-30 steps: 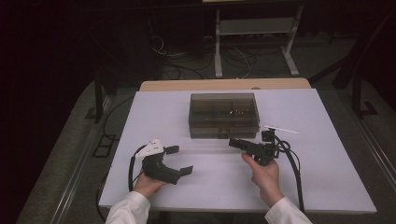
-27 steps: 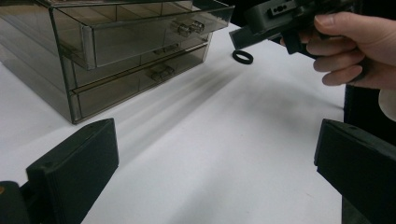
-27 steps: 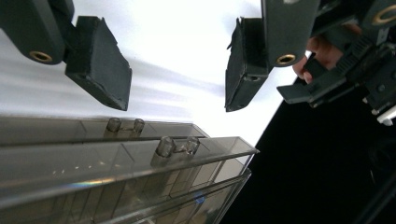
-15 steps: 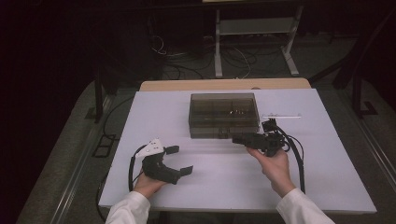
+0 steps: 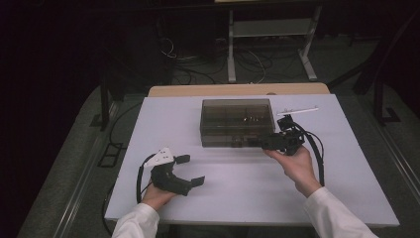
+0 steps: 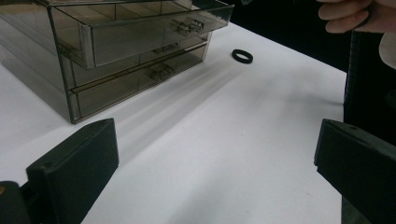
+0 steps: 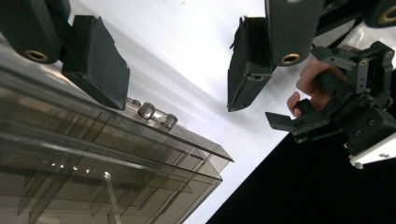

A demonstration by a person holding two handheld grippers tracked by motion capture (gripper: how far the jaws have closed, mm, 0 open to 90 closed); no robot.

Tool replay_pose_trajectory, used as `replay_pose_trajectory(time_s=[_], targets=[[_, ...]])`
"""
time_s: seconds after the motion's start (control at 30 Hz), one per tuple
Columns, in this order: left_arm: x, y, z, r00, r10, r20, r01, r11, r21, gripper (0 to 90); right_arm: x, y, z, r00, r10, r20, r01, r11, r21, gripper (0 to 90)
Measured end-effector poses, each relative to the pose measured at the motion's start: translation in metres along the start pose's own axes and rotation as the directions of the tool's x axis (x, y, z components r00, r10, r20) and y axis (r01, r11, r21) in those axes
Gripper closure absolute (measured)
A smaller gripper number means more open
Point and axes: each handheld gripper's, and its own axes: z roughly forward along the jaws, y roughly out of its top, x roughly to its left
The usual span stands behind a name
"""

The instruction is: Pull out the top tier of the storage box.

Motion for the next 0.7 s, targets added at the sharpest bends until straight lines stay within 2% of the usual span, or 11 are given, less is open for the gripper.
replay_pose_trajectory(time_s=[0.07,0.17,0.3,0.37,0.5,0.53,0.7], targets=[[0.000,0.000,0.000,1.0000,-0.001,0.000,0.001,1.0000,0.000,0.0,0.000,0.004,0.000,0.9999,-0.015,0.005,0.015,1.000,0.012,38.3],[0.000,0.000,0.000,1.0000,-0.001,0.000,0.001,1.0000,0.001,0.0,0.001,0.013,0.001,0.9973,-0.074,0.002,0.073,0.996,0.057,38.3],[0.000,0.000,0.000,1.0000,-0.002,0.000,0.002,1.0000,0.000,0.0,0.001,0.019,0.001,0.9943,-0.106,-0.009,0.107,0.991,0.084,38.4],[0.000,0.000,0.000,1.0000,-0.001,0.000,0.001,1.0000,0.000,0.0,0.002,0.024,0.001,0.9889,-0.149,-0.001,0.148,0.984,0.102,38.3],[0.000,0.000,0.000,1.0000,-0.002,0.000,0.002,1.0000,0.001,0.0,0.004,0.028,0.002,0.9845,-0.175,-0.009,0.175,0.978,0.114,38.3],[0.000,0.000,0.000,1.0000,-0.003,0.001,0.003,1.0000,0.001,0.0,0.005,0.031,0.002,0.9800,-0.199,-0.007,0.198,0.972,0.127,38.3],[0.000,0.000,0.000,1.0000,-0.001,0.000,0.001,1.0000,0.001,0.0,0.006,0.038,0.004,0.9735,-0.228,-0.011,0.228,0.963,0.145,38.4]])
